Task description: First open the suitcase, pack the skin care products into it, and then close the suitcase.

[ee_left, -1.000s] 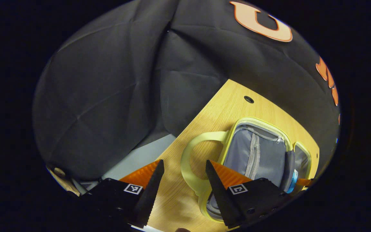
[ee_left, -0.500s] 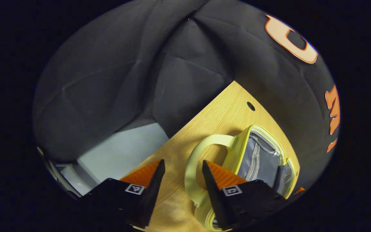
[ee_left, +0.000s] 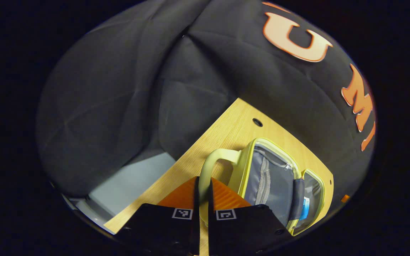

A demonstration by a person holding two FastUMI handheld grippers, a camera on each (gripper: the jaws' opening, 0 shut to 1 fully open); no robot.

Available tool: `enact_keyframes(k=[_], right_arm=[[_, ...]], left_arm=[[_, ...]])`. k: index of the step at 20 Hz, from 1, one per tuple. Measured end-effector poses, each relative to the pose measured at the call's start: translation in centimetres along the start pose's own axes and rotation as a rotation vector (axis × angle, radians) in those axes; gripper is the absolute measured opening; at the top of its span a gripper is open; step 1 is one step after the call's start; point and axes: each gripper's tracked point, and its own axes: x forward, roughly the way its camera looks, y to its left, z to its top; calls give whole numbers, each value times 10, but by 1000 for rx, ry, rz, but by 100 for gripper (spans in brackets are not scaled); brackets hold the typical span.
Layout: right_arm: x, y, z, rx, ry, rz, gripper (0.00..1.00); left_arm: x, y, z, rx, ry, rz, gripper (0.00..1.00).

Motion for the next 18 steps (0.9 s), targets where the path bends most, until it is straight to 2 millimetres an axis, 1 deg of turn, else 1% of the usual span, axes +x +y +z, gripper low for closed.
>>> enact_keyframes(k=[1,3,5,6,8,9,12,13,15,18], right_arm=[[-5,-7,4,-14,-13,-7,92],[-14,-12,8,-34,-33,-1,93],[-17,-18,12,-33,-45,1,95],[-17,-19,10,-27,-51,12,95],[-19,-25,17,-31,-78,20,95],[-21,-27,20,-39,-90,23,95],[-29,-39,28,-58,-121,36,95],[-31,-41,29,-61,-130,46,95],[-34,-47,26,-74,-130,55,95],[-38,-59,21,-101,-132,69,95]], left_arm=[[-7,-3,5,36,-27,9,9],[-27,-17,23,92,-81,13,9],[-54,-29,37,109,-126,30,9],[-67,-38,43,121,-147,32,9],[-88,-57,50,176,-184,43,9],[-100,-68,53,204,-205,43,9],[-129,-116,72,233,-278,12,8],[-137,-133,74,230,-298,0,8],[-153,-162,76,249,-335,-20,8],[-171,-202,71,288,-363,-51,9]])
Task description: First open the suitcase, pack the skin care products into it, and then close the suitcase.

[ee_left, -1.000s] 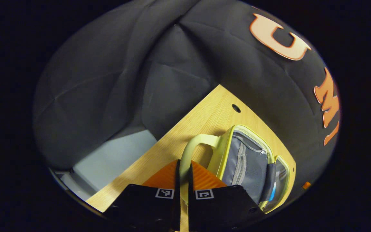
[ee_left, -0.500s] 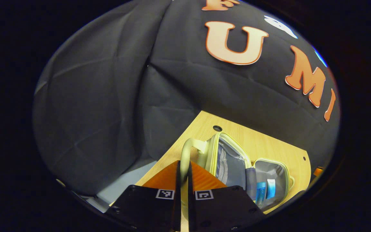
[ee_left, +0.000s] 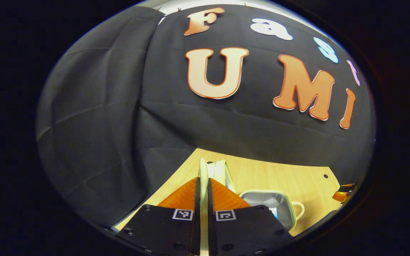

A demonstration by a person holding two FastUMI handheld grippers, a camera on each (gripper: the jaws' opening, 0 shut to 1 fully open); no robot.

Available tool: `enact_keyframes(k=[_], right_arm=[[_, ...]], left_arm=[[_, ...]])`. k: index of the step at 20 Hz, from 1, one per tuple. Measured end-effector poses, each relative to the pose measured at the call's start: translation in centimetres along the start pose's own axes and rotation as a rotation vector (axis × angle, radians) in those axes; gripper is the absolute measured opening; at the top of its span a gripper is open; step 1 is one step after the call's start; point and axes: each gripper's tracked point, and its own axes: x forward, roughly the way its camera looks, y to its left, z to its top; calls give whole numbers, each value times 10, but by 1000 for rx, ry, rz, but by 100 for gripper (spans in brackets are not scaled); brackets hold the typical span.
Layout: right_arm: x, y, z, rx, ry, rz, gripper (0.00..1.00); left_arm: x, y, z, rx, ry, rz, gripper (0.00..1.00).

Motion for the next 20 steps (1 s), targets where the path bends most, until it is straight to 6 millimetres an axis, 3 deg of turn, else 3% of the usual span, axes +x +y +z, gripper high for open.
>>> enact_keyframes(k=[3,11,17,20], right_arm=[[-6,-14,0,-2,-13,10,95],[-32,-60,2,12,-66,34,95],[-51,-102,-8,22,-77,53,95],[-58,-121,-12,39,-83,56,95]], left_arm=[[-10,-46,8,3,-28,-57,9],[-32,-129,4,-33,-50,-103,9],[-40,-213,-23,-64,-21,-180,9],[-44,-256,-52,-139,39,-258,9]])
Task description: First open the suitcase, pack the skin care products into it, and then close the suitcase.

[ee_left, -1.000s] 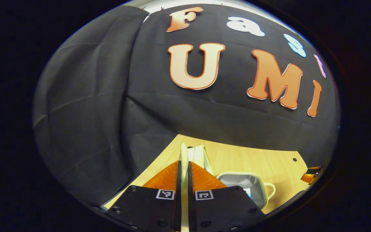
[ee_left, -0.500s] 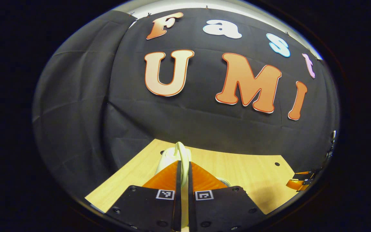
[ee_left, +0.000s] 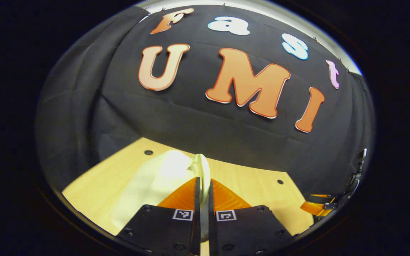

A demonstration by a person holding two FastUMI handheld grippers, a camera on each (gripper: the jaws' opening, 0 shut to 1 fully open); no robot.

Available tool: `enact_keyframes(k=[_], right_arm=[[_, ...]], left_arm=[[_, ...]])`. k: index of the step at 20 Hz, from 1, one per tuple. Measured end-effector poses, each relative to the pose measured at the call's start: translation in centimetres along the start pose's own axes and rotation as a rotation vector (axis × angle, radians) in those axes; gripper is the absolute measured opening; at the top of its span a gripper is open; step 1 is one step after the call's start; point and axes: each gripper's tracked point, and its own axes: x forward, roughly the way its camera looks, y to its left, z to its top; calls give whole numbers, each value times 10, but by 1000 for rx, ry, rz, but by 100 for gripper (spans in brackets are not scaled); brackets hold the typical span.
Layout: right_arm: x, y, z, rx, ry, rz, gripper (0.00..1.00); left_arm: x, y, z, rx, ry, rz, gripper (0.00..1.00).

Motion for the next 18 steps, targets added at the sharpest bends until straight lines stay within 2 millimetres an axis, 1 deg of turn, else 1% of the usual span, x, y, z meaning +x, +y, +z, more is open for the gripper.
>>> enact_keyframes(k=[2,4,7,10,12,14,17,18], right_arm=[[-3,-10,-3,10,8,1,95],[-3,-16,-4,22,6,0,95],[-2,-19,-6,31,12,12,95],[-2,-20,-8,17,15,21,95],[-3,-20,-11,11,21,30,96],[-4,-20,-10,6,19,35,96],[-5,-19,-9,1,14,42,95],[-5,-20,-9,-3,12,41,95]], left_arm=[[8,-19,-25,-17,43,-20,9],[13,-33,-46,2,87,-29,9],[22,-49,-77,19,158,-49,9],[30,-59,-106,52,209,-51,10],[32,-66,-126,57,250,-59,9],[32,-68,-146,73,283,-52,10],[35,-66,-165,109,318,-36,10],[34,-69,-173,128,340,-34,10]])
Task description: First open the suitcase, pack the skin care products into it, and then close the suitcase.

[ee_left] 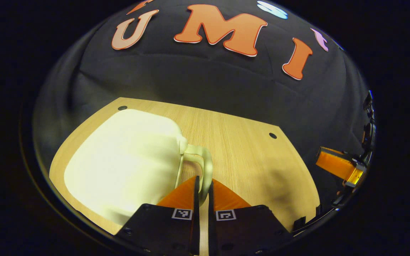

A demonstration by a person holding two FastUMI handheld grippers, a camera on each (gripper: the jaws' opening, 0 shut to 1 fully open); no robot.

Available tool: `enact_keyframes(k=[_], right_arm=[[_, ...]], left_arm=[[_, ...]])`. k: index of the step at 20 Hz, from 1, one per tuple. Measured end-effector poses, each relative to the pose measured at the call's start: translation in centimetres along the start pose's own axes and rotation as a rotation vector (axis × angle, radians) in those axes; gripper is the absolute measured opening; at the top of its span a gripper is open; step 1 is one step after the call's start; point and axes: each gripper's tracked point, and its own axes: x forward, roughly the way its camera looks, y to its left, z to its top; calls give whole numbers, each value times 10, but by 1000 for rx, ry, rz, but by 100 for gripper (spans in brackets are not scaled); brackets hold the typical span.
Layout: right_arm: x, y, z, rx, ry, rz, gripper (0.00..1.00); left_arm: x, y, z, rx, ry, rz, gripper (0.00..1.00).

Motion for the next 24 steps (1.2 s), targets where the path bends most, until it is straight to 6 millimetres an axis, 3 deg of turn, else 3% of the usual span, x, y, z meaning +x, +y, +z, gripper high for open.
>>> enact_keyframes(k=[2,3,4,6,9,13,14,17,21,24], right_arm=[[-1,2,2,-4,-7,5,96],[-2,3,3,-3,-12,11,95],[-3,4,5,-6,-19,6,95],[-5,4,12,-26,-42,-5,95],[-11,11,36,-62,-110,-11,95],[-22,19,74,-105,-225,-38,95],[-27,21,84,-120,-255,-47,95],[-42,29,116,-183,-365,-79,95],[-67,35,160,-261,-533,-140,95],[-65,42,159,-290,-538,-143,95]], left_arm=[[-2,-5,-7,54,14,26,23],[-5,-11,-8,80,21,15,23],[-9,-26,-3,94,0,-14,32],[-22,-42,24,146,-79,-37,35],[-51,-58,64,221,-210,-30,70],[-72,-67,98,289,-369,-14,80],[-74,-72,101,298,-400,-19,88],[-87,-78,116,314,-505,-23,89],[-88,-77,128,305,-608,30,88],[-88,-80,129,285,-604,38,89]])
